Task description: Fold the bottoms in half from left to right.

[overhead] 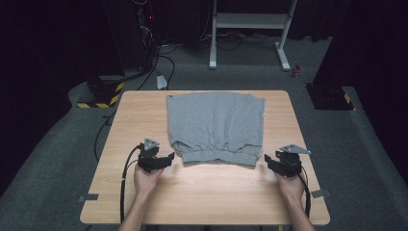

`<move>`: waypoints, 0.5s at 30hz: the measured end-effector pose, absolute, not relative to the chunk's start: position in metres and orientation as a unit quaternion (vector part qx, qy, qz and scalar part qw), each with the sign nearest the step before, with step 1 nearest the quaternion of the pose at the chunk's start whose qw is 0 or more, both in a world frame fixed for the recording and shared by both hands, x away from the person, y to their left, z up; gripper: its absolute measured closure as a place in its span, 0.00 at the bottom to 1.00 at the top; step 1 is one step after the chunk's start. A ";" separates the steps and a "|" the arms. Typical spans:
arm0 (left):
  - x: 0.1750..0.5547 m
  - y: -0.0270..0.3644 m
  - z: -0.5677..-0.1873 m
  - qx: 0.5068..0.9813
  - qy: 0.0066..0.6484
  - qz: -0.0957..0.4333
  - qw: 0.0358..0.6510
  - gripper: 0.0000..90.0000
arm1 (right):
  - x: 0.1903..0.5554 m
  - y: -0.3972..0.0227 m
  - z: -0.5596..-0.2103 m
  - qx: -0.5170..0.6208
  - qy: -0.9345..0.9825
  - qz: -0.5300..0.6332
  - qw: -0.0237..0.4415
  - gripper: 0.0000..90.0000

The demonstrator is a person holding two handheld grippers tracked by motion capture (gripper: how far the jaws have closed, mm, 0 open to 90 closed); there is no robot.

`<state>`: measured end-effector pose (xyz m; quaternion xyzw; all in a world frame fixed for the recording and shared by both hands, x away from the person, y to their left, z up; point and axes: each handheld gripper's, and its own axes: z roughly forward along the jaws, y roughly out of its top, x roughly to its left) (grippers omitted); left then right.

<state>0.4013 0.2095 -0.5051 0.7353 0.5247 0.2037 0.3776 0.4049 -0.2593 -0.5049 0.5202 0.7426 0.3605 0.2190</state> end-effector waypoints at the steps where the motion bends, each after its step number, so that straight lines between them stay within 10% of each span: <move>1: 0.403 0.206 -0.504 0.738 0.521 0.203 0.377 0.29 | 0.405 -0.257 -0.504 0.520 0.742 0.361 0.218 0.52; 15: 0.423 0.162 -0.495 0.757 0.491 0.200 0.382 0.34 | 0.418 -0.221 -0.498 0.485 0.762 0.377 0.202 0.60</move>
